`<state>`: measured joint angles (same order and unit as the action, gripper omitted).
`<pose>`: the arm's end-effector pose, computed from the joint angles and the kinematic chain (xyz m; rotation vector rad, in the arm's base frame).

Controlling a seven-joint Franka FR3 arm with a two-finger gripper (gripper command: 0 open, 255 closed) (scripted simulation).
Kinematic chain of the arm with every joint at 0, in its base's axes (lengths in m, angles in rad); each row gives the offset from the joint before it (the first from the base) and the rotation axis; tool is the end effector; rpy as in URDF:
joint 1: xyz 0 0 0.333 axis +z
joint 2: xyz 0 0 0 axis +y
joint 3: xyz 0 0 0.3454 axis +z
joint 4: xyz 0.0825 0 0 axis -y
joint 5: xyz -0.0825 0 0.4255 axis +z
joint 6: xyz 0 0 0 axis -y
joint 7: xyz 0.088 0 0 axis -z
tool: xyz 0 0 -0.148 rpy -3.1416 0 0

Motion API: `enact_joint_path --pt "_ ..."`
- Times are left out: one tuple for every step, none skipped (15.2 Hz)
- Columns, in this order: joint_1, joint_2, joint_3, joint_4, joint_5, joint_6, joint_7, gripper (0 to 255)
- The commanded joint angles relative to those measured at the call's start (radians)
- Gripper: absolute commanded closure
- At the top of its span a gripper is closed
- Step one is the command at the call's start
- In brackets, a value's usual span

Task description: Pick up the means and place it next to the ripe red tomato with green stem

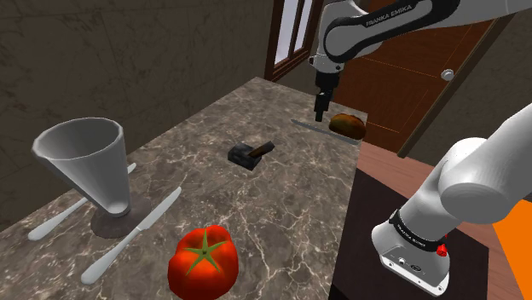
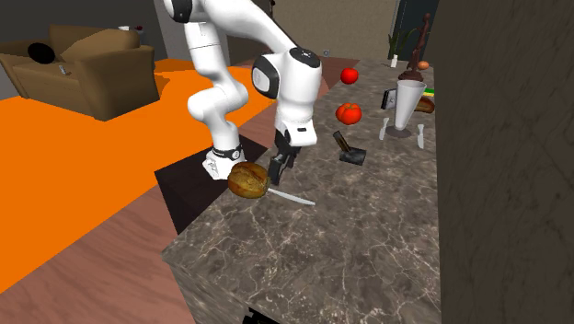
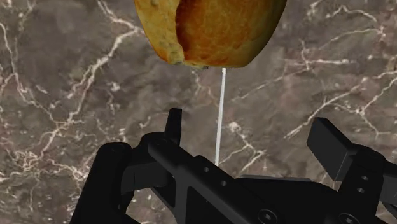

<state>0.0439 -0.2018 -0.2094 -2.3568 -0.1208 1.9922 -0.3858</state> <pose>0.4671 -0.0893 0.3598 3.0804 0.4444 -0.2758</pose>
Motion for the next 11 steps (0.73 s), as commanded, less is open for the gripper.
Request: enact_joint_path --pt "-0.004 0.041 -0.008 0.000 -0.008 0.034 -0.021 0" --pt "-0.004 0.046 -0.009 -0.010 -0.008 0.048 -0.021 0" --pt "-0.005 0.050 -0.010 -0.019 -0.008 0.062 -0.021 0" --pt "-0.005 0.055 -0.011 -0.029 -0.009 0.076 -0.021 0" --pt "-0.006 0.061 -0.012 -0.038 -0.009 0.091 -0.021 0" --pt "-0.007 0.066 -0.014 -0.047 -0.009 0.105 -0.022 0" --pt "-0.007 0.072 -0.015 -0.056 -0.010 0.120 -0.022 0" --pt "-0.008 0.075 -0.015 -0.061 -0.010 0.128 -0.022 0" --pt "-0.008 0.075 -0.015 -0.061 -0.010 0.128 -0.022 0" --pt "-0.008 0.075 -0.015 -0.061 -0.010 0.128 -0.022 0" --pt "-0.008 0.075 -0.015 -0.061 -0.010 0.128 -0.022 0"
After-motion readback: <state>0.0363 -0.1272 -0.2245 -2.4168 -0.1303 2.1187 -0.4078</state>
